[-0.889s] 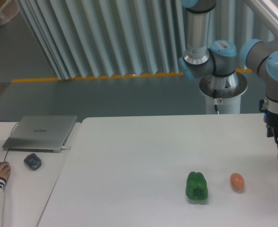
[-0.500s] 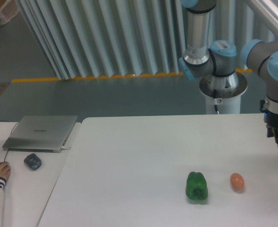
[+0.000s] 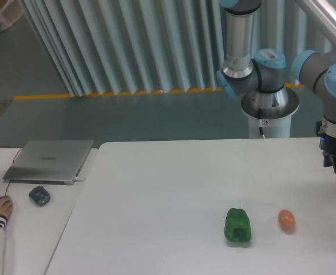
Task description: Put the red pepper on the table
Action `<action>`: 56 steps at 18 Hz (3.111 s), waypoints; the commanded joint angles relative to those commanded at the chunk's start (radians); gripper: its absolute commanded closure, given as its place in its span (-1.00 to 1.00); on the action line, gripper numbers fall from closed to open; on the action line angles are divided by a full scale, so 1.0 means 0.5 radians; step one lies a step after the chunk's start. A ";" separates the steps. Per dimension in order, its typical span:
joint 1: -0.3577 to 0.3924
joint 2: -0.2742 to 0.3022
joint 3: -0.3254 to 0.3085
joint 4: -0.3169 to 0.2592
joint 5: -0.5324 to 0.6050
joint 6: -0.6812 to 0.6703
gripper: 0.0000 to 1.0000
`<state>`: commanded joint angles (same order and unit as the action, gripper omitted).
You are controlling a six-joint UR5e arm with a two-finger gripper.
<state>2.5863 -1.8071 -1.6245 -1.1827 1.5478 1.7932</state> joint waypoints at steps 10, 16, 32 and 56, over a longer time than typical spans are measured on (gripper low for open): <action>0.080 0.000 -0.015 0.012 -0.074 0.015 -1.00; 0.214 -0.006 0.031 0.015 -0.058 0.352 -1.00; 0.479 -0.095 0.169 0.006 -0.319 -0.313 -1.00; 0.580 -0.270 0.239 0.037 -0.126 -0.251 -1.00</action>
<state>2.8762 -1.9419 -1.5049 -1.1644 1.4849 1.6675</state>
